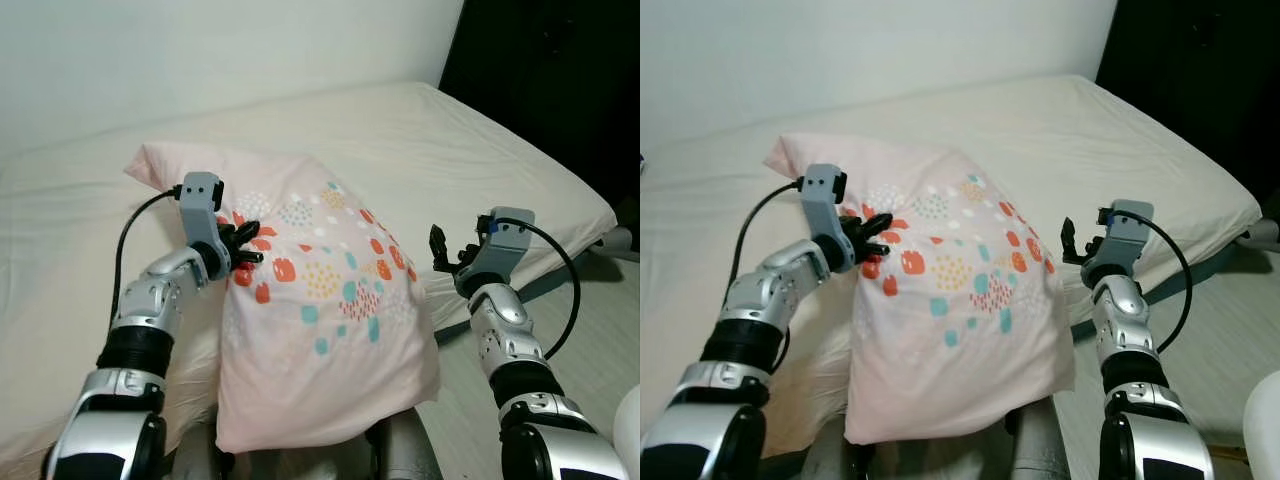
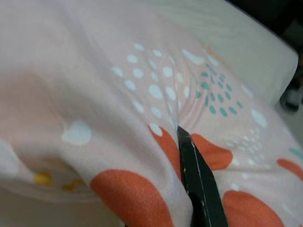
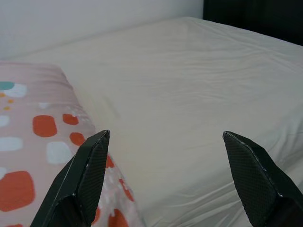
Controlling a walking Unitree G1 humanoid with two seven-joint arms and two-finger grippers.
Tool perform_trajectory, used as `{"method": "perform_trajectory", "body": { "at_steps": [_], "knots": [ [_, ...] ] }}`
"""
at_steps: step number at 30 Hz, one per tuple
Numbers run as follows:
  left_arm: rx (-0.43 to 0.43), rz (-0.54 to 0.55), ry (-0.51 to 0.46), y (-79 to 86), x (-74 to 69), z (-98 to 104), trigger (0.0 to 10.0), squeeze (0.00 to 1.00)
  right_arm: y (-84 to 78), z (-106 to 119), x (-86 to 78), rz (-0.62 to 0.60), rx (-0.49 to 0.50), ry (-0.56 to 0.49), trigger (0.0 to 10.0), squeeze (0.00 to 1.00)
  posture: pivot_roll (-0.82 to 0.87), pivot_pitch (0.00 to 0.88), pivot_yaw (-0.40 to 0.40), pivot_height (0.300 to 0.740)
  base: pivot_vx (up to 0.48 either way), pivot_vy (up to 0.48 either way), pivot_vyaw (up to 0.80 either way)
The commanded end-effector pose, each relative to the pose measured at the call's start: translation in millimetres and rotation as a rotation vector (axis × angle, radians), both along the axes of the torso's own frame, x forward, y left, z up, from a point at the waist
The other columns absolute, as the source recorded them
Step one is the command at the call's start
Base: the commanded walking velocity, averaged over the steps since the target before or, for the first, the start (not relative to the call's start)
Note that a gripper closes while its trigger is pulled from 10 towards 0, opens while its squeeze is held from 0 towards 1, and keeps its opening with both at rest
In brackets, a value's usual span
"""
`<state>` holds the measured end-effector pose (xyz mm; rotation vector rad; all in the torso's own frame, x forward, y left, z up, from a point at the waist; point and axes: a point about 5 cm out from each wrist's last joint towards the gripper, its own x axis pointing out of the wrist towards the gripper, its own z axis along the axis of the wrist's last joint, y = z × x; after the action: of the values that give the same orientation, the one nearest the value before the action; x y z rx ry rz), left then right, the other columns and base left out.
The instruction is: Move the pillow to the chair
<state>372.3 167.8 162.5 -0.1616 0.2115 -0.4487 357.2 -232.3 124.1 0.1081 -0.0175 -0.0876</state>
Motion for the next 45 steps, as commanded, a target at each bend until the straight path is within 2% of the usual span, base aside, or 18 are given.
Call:
{"method": "perform_trajectory", "body": {
  "at_steps": [1,2,3,5,13,14,16,20,22,31,34,37,39,40,41,42,43,45],
  "knots": [
    [0.092,0.037,-0.071,23.3,4.6,16,0.0,0.00,-5.2,-3,-3.4,-0.020,0.011,0.010,10.0,0.00,-0.10,0.113,-0.022,0.574,0.000,0.000,0.00],
    [0.092,0.037,-0.071,23.3,4.6,16,0.0,0.00,-5.2,-3,-3.4,-0.020,0.011,0.010,10.0,0.00,-0.10,0.113,-0.022,0.574,0.000,0.000,0.00],
    [0.136,0.056,-0.066,37.9,3.8,16,0.0,0.00,-5.9,-2,-3.2,-0.021,0.010,0.011,10.0,0.00,-0.10,0.114,-0.023,0.574,0.000,0.000,0.00],
    [0.160,0.068,-0.062,44.5,3.1,16,0.0,0.00,-6.2,-2,-3.1,-0.022,0.010,0.012,10.0,0.00,-0.10,0.115,-0.024,0.574,0.000,0.000,0.00],
    [0.326,0.184,-0.002,99.1,-3.4,8,0.0,0.00,-4.0,0,0.1,-0.020,0.009,0.017,10.0,0.00,-0.09,0.112,-0.036,0.574,0.000,0.000,0.00],
    [0.326,0.184,-0.002,99.1,-3.4,8,0.0,0.00,-4.0,0,0.1,-0.020,0.009,0.017,10.0,0.00,-0.09,0.112,-0.036,0.574,0.000,0.000,0.00],
    [0.382,0.228,0.010,112.2,-6.6,6,0.0,0.00,-3.7,1,1.2,-0.018,0.007,0.017,10.0,0.00,-0.10,0.109,-0.039,0.574,0.000,0.000,0.00],
    [0.428,0.294,0.015,129.5,-9.8,8,0.0,0.00,-4.6,3,2.0,-0.017,0.005,0.013,10.0,0.00,-0.10,0.107,-0.040,0.574,0.000,0.000,0.00],
    [0.434,0.305,0.015,132.4,-10.4,9,0.0,0.00,-4.9,4,2.0,-0.017,0.004,0.013,10.0,0.00,-0.10,0.107,-0.040,0.574,0.000,0.000,0.00],
    [0.534,0.426,0.012,181.4,-25.4,30,0.0,0.00,-7.0,5,2.3,-0.025,0.006,0.006,10.0,0.00,-0.10,0.103,-0.033,0.574,0.000,0.000,0.00],
    [0.545,0.436,0.016,187.6,-28.5,31,0.0,0.00,-7.4,6,2.3,-0.026,0.007,0.006,10.0,0.00,-0.09,0.103,-0.036,0.574,0.000,0.000,0.00],
    [0.529,0.408,0.028,185.2,-28.9,27,0.0,0.00,-7.4,5,2.4,-0.027,0.014,0.008,10.0,0.00,-0.09,0.104,-0.037,0.574,0.000,0.000,0.00],
    [0.488,0.321,0.056,167.9,-26.5,9,0.0,0.00,-5.4,3,2.5,-0.027,0.034,0.015,10.0,0.00,-0.09,0.106,-0.038,0.574,0.000,0.000,0.00],
    [0.488,0.321,0.056,167.9,-26.5,9,0.0,0.00,-5.4,3,2.5,-0.027,0.034,0.015,10.0,0.00,-0.09,0.106,-0.038,0.574,0.000,0.000,0.00],
    [0.423,0.257,0.069,143.1,-23.2,-13,0.0,0.00,-2.6,-1,3.0,-0.027,0.062,0.031,10.0,0.00,-0.09,0.109,-0.035,0.574,0.000,0.000,0.00],
    [0.375,0.245,0.063,128.9,-21.0,-23,0.0,0.00,-0.3,-3,3.6,-0.016,0.082,0.042,10.0,0.00,-0.09,0.109,-0.034,0.574,0.000,0.000,0.00],
    [0.375,0.245,0.063,128.9,-21.0,-23,0.0,0.00,-0.3,-3,3.6,-0.016,0.082,0.042,10.0,0.00,-0.09,0.109,-0.034,0.574,0.000,0.000,0.00],
    [0.242,0.202,0.041,92.6,-17.2,-39,0.0,0.00,12.3,-7,5.7,0.074,0.129,0.064,10.0,0.00,-0.11,0.111,-0.030,0.574,0.000,0.000,0.00]
  ]
}}
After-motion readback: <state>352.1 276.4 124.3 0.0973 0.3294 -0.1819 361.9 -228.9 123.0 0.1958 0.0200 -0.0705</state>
